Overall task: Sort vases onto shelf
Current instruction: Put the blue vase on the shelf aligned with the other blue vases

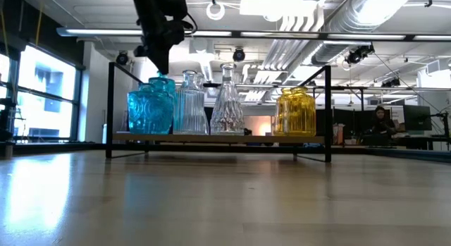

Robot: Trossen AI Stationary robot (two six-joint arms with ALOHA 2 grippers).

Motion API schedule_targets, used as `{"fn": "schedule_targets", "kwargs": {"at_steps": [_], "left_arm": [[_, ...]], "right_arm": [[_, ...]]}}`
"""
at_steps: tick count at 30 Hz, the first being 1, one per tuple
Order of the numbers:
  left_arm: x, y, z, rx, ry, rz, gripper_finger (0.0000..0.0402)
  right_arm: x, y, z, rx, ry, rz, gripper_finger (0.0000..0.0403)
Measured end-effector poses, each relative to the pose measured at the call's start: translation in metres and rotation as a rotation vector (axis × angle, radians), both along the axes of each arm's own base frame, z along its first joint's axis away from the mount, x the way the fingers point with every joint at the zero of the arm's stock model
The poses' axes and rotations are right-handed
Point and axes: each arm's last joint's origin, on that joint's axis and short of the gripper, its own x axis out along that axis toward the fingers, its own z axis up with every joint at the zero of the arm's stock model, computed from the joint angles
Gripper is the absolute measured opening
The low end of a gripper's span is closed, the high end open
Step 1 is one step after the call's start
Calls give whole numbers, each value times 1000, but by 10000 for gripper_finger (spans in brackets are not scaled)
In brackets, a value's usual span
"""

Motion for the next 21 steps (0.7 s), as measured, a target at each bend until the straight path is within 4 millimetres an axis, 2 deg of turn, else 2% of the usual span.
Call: {"fn": "schedule_targets", "kwargs": {"at_steps": [13,21], "left_arm": [[0,1,-1,12,14,18,14],[10,9,-17,-15,59,18,12]], "right_arm": [[0,1,0,19,9,25,200],[0,1,-1,18,11,26,200]]}}
